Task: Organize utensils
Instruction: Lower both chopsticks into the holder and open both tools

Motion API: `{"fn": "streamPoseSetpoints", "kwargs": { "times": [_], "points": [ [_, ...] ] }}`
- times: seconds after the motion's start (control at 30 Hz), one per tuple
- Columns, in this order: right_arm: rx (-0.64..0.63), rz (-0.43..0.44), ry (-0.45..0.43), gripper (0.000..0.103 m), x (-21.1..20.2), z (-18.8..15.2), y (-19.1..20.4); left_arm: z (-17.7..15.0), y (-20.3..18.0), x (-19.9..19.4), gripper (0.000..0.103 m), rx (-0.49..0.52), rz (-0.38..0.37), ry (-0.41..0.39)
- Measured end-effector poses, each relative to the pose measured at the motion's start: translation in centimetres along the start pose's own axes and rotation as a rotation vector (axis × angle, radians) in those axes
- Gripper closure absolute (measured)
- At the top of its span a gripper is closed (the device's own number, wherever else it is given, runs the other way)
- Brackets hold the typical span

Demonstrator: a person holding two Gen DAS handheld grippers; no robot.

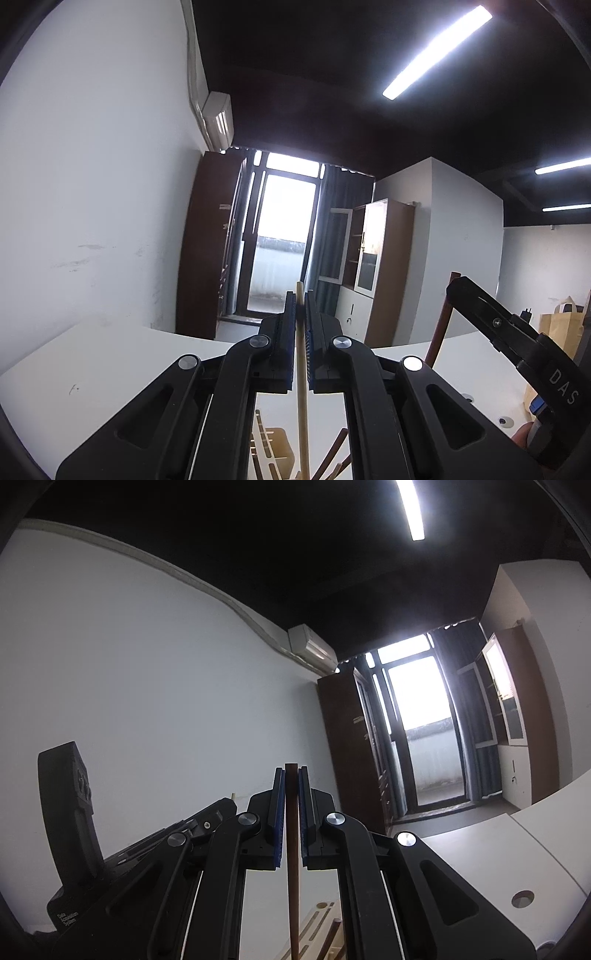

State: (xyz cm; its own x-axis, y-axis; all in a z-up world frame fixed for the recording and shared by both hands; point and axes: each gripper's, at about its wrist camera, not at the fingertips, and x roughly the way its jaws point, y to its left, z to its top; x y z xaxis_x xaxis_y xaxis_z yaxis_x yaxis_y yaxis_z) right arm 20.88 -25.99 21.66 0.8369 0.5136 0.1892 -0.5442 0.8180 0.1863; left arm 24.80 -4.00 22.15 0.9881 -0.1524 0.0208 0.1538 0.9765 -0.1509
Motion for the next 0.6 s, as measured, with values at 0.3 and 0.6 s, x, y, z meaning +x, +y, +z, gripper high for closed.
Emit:
{"fn": "streamPoseSetpoints", "kwargs": {
  "times": [0.3, 0.6],
  "points": [
    [-0.018, -0.018, -0.001, 0.095, 1.1, -2.1, -0.4, -2.4, -1.9, 1.0, 0.099, 0.048, 0.049, -0.025],
    [-0.022, -0.007, 0.025, 0.095, 1.3, -2.5, -0.9, -4.1, -1.5, 1.7, 0.099, 0.054, 0.133, -0.061]
  ]
}}
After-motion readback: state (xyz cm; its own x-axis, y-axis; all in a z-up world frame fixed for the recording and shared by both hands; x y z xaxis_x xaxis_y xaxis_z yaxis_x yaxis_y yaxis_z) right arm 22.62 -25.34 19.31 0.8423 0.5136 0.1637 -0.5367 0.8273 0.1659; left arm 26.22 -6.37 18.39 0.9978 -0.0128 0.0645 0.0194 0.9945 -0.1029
